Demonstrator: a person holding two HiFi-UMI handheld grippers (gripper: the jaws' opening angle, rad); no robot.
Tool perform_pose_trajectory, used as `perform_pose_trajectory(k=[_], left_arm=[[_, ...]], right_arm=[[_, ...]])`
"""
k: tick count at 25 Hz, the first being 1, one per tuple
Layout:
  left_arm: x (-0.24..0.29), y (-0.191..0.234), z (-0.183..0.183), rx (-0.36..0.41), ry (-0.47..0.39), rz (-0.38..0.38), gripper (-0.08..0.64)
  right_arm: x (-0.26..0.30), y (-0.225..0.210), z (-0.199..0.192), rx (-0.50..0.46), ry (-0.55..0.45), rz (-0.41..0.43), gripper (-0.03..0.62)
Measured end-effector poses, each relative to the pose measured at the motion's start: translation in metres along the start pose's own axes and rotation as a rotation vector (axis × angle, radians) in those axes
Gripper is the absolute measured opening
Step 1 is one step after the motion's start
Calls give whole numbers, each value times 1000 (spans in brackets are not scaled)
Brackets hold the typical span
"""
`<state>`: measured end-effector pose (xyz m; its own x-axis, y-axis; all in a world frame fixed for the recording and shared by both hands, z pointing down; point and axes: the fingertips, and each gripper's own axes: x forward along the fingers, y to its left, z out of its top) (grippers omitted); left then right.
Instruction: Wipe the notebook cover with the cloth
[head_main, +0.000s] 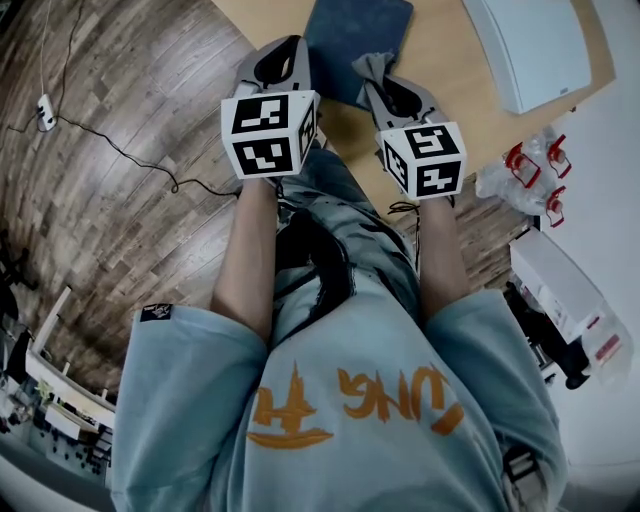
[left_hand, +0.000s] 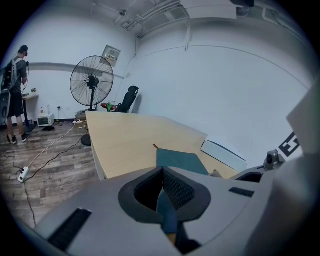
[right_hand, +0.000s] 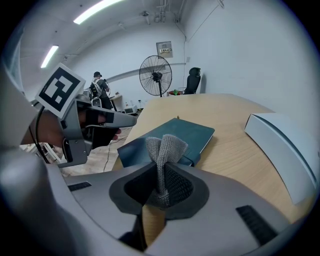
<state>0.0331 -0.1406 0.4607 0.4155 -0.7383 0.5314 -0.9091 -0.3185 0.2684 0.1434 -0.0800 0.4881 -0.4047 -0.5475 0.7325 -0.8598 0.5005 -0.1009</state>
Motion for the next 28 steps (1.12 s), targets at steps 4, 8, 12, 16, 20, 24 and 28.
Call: perform_pose_trajectory(k=[4, 8, 12, 16, 20, 24, 28], left_arm=[[-2, 0, -8, 0, 13, 6, 17], [-3, 3, -10, 6, 19, 11, 17], [-1, 6, -8, 15, 22, 16, 17], [3, 7, -2, 30, 28, 14, 17], [8, 9, 3, 50, 40, 11, 17], [15, 22, 11, 62, 58, 18, 17], [26, 31, 20, 75, 67, 14, 18]], right_arm=[[-6, 10, -8, -10, 6, 18, 44], [-7, 16, -13, -1, 14, 42, 44], [-9, 14, -7, 33, 0, 58, 44], [-12, 2, 14, 78, -61, 47, 44], [-9, -19, 33, 108, -97, 15, 44], [1, -35, 50, 132, -113, -13, 45], [15, -46, 65, 145, -118, -36, 46]])
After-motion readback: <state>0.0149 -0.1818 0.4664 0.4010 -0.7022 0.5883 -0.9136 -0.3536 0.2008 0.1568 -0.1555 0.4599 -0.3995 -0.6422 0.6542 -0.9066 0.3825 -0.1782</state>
